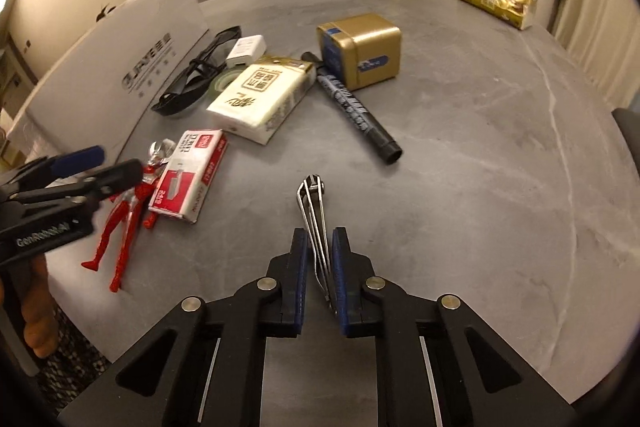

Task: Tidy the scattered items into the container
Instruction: 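Grasp the silver nail clipper with right tool while left tool grasps the red toy figure, then carry the clipper and red figure over the white box with both tools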

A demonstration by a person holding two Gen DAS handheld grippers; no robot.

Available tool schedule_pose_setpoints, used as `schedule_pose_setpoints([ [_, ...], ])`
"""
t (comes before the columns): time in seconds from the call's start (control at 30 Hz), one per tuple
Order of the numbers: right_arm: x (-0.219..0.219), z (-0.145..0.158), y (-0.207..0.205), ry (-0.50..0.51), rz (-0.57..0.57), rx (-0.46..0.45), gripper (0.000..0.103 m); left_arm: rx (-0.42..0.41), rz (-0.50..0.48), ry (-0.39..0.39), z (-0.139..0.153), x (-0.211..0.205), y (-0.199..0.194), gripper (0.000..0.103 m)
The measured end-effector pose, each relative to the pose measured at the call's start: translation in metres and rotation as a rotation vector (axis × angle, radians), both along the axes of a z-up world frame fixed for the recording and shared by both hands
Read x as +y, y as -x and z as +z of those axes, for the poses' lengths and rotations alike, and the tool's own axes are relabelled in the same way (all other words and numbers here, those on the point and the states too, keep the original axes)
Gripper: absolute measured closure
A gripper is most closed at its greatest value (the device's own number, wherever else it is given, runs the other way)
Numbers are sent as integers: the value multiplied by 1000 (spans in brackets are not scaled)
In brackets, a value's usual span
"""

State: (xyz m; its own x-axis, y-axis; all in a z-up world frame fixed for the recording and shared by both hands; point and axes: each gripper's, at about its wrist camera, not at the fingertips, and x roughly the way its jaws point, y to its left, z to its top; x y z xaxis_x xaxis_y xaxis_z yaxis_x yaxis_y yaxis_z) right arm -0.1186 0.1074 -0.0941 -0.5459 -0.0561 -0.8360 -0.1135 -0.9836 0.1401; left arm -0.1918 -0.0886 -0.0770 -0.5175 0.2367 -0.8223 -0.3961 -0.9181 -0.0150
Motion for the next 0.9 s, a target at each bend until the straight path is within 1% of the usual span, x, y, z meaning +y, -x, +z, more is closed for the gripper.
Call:
schedule_pose_setpoints([
  [0.03,3,0,-1,10,-5,0,90,9,8,-3,3,-4,-4,29],
  [0.1,7,0,-1,33,-10,2,89,-3,-27,-16,6,1,-11,29],
  [0.13,8,0,0,44,-14,5,85,-6,-55,-13,7,8,-15,29],
  [0.17,8,0,0,49,-16,9,74,-3,-75,-2,6,16,-18,29],
  [0.2,7,0,2,55,-15,14,69,1,-91,14,4,23,-21,29],
  [0.23,6,0,4,56,-15,18,67,-4,-97,31,-1,27,-23,29],
  [0.3,5,-1,7,33,-11,26,67,-37,-84,60,-13,26,-26,29],
  [0.33,4,-1,8,18,-10,30,67,-39,-71,66,-17,22,-29,29],
  [0.37,4,-1,8,11,-7,32,67,-40,-61,64,-19,17,-33,29],
  [0.4,3,-2,9,0,-3,33,68,-47,-59,41,-23,10,-36,29],
  [0.43,1,-2,10,-19,-4,32,79,-51,-60,7,-24,5,-38,29],
  [0.47,1,-2,10,-29,-3,31,91,-36,-68,8,-23,6,-41,30],
  [0.5,1,-3,11,-28,-5,31,92,-28,-85,3,-22,8,-42,50],
  [0.53,3,-3,12,-17,-10,31,92,-19,-100,-3,-20,10,-44,75],
  [0.63,8,-3,11,20,-20,38,93,-19,-121,-17,-20,14,-46,77],
  [0.67,12,-4,10,57,-26,39,93,-18,-124,-21,-20,14,-47,77],
  [0.77,20,-2,6,151,-39,49,93,-13,-129,-64,-13,11,-50,77],
  [0.9,19,2,2,179,-41,66,93,16,-134,-110,1,4,-55,77],
])
